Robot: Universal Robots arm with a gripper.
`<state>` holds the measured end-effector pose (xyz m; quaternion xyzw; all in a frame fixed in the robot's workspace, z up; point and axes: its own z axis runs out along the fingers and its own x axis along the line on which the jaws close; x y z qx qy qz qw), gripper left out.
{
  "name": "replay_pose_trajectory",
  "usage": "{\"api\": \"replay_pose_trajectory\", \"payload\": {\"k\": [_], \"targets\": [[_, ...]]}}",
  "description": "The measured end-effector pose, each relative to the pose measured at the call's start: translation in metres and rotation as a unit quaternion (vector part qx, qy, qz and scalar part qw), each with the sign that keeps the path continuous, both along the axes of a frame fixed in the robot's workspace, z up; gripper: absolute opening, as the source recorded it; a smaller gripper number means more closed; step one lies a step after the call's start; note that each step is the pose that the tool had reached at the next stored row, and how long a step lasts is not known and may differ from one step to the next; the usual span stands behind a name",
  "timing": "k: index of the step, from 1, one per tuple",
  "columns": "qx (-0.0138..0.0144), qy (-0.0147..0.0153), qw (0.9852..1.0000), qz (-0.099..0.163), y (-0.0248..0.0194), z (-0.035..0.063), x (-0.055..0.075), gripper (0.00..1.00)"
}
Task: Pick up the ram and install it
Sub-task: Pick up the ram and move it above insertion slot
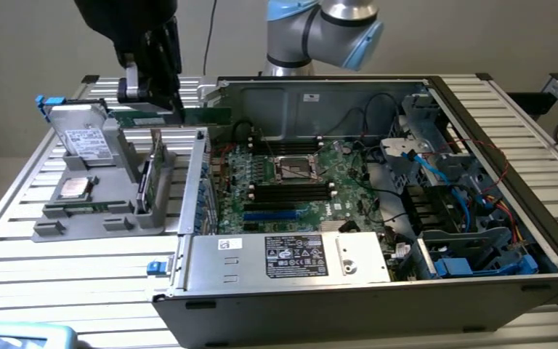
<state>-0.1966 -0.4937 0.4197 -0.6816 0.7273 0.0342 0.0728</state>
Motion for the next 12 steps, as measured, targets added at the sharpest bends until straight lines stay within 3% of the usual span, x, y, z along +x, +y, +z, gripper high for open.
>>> {"api": "replay_pose_trajectory", "payload": {"k": [12], "targets": [[0.0094,0.0000,1.0000,0.000,-0.0030,-0.0007,0.055,0.15]]}}
